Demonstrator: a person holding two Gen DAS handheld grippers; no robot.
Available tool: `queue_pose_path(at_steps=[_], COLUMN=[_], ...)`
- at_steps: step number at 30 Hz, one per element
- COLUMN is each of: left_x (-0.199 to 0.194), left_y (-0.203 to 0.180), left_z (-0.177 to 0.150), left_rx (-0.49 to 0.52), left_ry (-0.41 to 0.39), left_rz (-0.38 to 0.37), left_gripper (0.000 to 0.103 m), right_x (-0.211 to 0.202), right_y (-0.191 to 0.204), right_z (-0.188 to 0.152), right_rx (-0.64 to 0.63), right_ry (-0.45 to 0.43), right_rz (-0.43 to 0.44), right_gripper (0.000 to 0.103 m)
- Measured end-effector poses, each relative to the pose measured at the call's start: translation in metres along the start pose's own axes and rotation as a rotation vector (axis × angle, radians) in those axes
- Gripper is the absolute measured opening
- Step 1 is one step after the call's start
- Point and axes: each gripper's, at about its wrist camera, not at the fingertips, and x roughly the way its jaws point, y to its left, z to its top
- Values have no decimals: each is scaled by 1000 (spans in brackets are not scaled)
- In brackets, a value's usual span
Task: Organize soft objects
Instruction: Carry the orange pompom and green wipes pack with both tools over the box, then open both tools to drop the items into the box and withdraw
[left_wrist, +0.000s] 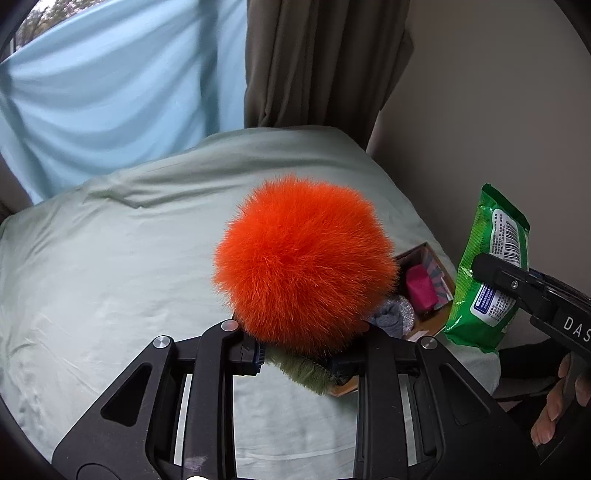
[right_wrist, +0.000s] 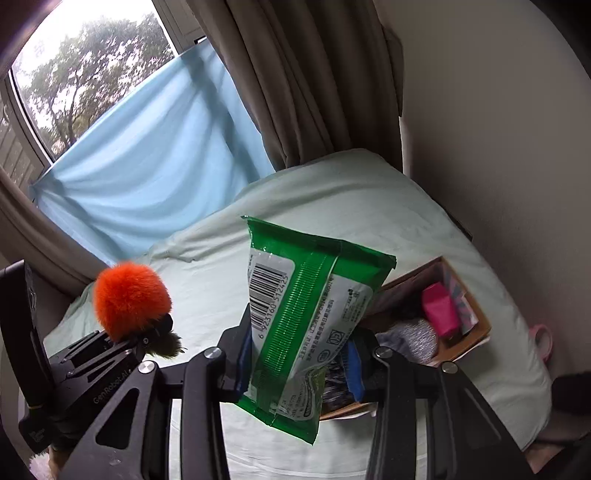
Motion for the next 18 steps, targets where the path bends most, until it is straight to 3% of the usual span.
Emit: queue_pose_path(at_steps=[8,18], left_x=[62,160], left_y=[-70,-109], left_z=[0,-32], left_rx=[-49,-45], left_ry=[77,255], left_rz=[-1,-2], left_gripper=[22,22], right_x=[41,135], right_y=[-83,-139], right_z=[27,22], right_rx=[-49,-109], right_ry=[106,308], right_rz=[-23,-56], right_gripper=[37,37])
